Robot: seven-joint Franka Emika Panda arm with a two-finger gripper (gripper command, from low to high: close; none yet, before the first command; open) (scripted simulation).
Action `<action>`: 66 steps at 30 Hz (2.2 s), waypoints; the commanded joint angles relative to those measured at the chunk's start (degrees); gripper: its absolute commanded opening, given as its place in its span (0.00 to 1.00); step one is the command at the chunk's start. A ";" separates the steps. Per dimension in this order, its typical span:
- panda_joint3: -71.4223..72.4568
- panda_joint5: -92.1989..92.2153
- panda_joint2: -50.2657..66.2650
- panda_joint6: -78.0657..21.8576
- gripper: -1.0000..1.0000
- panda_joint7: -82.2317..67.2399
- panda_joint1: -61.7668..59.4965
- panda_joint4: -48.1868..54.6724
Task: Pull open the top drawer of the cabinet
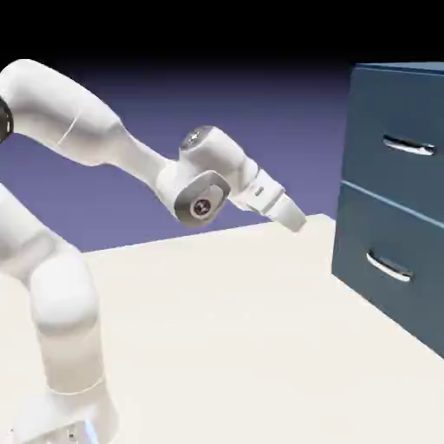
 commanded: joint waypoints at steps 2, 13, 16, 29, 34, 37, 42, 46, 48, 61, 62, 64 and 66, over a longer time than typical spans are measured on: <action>2.30 4.99 -2.05 -0.94 0.50 1.29 -3.81 2.17; 14.97 32.40 -13.35 -6.08 0.50 8.38 -24.74 14.08; 18.43 39.87 -16.43 -7.48 0.50 10.31 -30.45 17.33; 33.40 72.26 -29.77 -13.55 0.50 18.69 -55.19 31.40; 39.16 84.72 -34.91 -15.89 0.50 21.91 -64.71 36.82; 42.61 92.20 -37.99 -17.29 0.50 23.85 -70.42 40.07; 48.37 104.66 -43.12 -19.63 0.50 27.07 -79.94 45.48; 52.97 114.62 -47.23 -21.50 0.50 29.65 -87.55 49.81; 55.28 119.61 -49.28 -22.44 0.50 30.94 -91.36 51.98; 69.03 149.36 -61.54 -28.02 0.50 38.63 -114.08 64.91; 69.02 149.16 -61.32 -27.29 0.50 39.14 -115.39 66.98; 69.00 148.75 -60.87 -25.83 0.50 40.15 -118.02 71.13; 68.99 148.34 -60.43 -24.38 0.50 41.17 -120.65 75.29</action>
